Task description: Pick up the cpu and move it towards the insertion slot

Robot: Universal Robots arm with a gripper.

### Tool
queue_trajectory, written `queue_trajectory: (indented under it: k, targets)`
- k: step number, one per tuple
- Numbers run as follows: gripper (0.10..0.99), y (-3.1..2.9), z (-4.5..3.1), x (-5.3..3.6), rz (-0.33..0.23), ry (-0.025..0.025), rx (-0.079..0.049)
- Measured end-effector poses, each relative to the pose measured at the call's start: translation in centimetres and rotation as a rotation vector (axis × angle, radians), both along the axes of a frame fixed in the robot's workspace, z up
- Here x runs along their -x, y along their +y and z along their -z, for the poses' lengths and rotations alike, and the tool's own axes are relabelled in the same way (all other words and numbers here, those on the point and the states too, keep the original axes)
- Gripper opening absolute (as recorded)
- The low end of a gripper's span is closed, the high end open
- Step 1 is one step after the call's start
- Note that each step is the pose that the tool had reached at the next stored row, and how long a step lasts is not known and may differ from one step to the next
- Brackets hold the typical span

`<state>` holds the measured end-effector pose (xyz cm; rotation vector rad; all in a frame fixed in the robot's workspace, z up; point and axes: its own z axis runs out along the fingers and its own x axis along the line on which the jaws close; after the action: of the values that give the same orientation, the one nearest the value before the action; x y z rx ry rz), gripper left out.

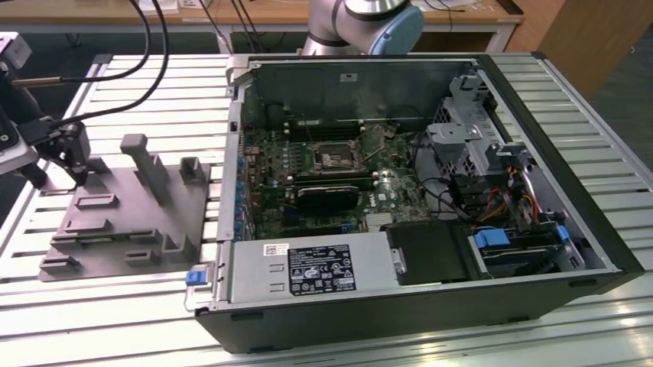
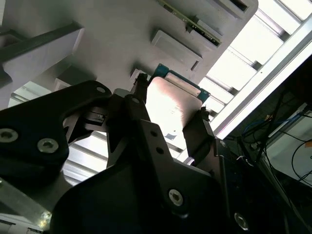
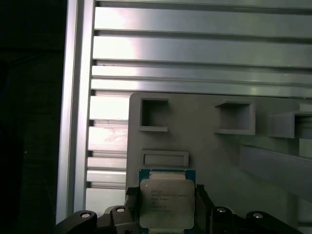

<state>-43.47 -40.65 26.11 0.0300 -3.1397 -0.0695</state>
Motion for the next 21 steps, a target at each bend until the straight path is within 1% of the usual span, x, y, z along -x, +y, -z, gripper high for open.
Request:
queue_trajectory:
  k: [7,21]
  targets:
    - [0.545,0.0,-0.41,0.0,0.0,-0.0001,0.0]
    - [0.545,0.03,-1.73,0.0,0.0,0.0,0.0]
